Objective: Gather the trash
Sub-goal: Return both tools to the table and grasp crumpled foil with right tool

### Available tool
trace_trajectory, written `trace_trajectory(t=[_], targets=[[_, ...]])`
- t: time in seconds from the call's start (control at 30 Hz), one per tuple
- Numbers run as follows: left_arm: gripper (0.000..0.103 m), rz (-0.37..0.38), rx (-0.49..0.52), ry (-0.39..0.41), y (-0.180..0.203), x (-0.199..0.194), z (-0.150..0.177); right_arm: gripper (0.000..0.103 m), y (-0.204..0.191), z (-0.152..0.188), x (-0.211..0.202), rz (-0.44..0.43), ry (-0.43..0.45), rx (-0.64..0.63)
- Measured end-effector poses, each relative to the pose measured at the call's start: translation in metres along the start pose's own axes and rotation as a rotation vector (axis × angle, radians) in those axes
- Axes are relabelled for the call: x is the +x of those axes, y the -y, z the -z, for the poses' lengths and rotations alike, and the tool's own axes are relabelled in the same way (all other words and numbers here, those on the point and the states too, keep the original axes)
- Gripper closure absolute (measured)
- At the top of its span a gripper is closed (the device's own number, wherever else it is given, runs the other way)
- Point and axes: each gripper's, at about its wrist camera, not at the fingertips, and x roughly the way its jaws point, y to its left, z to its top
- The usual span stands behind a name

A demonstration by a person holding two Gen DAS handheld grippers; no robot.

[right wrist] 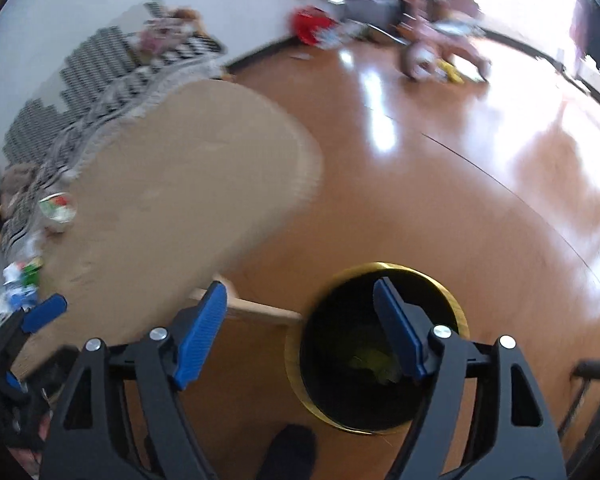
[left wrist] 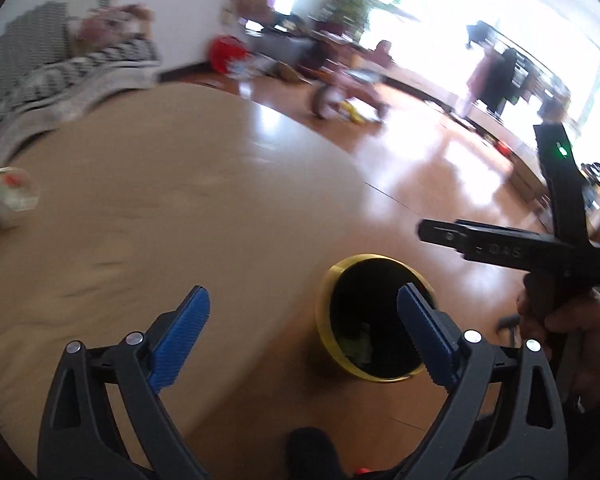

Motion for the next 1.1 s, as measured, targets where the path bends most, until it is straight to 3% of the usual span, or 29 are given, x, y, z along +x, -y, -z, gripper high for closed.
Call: trace_trajectory(t=[0.23,0.4,0.53,0.8,0.93,1.1], targets=[[0.011,-0.274,-0.224,0.078,-0.147,-0.108,0.031,0.028,-0.175,-0.003,0.014,-0.244,-0.025,-0.187],[0.011,-0.462,-0.394,0.124,-0.245,-0.184,0.072,0.028,-0.293,0.021,0.033,-0.337,-0.096,-0.335],[0.011,-0.549,-0.445,0.152,-0.293,-0.214,0.093,0.028,-0.365,0.048,0.048,-0.385,-0.141,-0.424],[0.011,-0.588,-0.352,0.134,-0.351,-0.206,0.111,0.031,-0.439,0.071,0.084,-0.393,-0.197,-0.454],[0.012,-0.558,-0.356,0.137,-0.377,-0.204,0.121,0.036,-0.449,0.074,0.099,-0.381,-0.213,-0.455],[0.020,-0.544,-0.326,0.111,-0.390,-0.189,0.123,0.039,-0.456,0.077,0.111,-0.382,-0.239,-0.465]])
